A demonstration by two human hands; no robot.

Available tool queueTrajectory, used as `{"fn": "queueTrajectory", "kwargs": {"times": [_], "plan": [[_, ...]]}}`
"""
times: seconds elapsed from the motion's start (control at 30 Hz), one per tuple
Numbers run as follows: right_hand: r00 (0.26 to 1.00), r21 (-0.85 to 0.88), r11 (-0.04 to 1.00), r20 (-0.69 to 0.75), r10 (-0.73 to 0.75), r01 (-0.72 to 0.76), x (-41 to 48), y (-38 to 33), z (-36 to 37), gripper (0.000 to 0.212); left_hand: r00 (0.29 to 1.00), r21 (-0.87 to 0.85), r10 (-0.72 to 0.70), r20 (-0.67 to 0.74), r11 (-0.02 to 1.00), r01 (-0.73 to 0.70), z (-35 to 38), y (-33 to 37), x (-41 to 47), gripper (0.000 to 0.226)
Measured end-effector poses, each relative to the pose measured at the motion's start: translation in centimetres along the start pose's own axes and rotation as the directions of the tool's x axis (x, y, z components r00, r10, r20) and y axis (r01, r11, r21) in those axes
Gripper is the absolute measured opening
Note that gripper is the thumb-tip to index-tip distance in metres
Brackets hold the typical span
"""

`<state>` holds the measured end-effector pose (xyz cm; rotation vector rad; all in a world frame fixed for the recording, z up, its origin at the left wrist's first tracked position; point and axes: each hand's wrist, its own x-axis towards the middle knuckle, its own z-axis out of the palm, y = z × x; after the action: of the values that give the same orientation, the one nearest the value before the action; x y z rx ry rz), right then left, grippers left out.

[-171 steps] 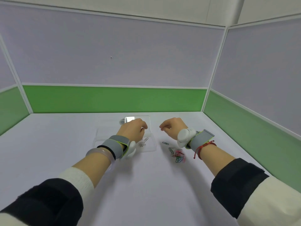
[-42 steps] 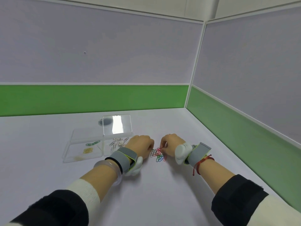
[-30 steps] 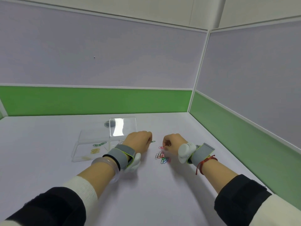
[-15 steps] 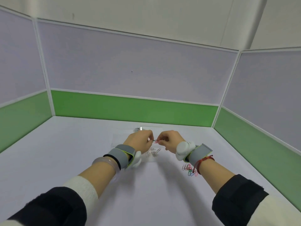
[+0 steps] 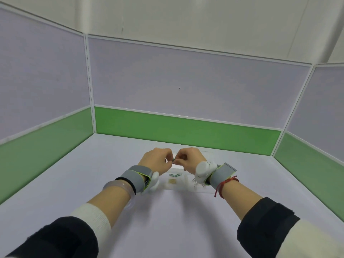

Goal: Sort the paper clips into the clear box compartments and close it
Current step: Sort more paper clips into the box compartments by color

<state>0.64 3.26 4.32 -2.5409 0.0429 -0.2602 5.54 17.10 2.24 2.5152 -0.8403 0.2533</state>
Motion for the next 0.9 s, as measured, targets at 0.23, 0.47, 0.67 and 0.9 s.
{"fn": "queueTrajectory", "kwargs": {"times": [0.23, 0.47, 0.67, 0.9], "plan": [[1.000, -0.014, 1.000, -0.022, 0.006, -0.006, 0.6, 0.0, 1.1, 0.018, 1.000, -0.019, -0.007, 0.027, 1.000, 0.008, 0.5, -0.8, -0.1, 0.014], [1.000, -0.123, 0.992, 0.003, 0.016, -0.015, 0.5, 1.6, 1.1, 0.021, 0.997, 0.019, -0.037, 0.072, 0.999, 0.036, 1.5, -1.4, 0.2, 0.017], [1.000, -0.175, 0.985, 0.000, 0.003, -0.003, 0.4, 2.2, 0.7, 0.027, 0.997, 0.085, -0.012, 0.073, 0.996, 0.006, 1.9, -1.3, 0.5, 0.023], [1.000, -0.202, 0.979, 0.005, 0.001, 0.000, -0.1, 2.5, 0.1, 0.028, 0.998, 0.107, 0.005, 0.063, 0.994, -0.012, 1.9, -0.8, 0.6, 0.027]]}}
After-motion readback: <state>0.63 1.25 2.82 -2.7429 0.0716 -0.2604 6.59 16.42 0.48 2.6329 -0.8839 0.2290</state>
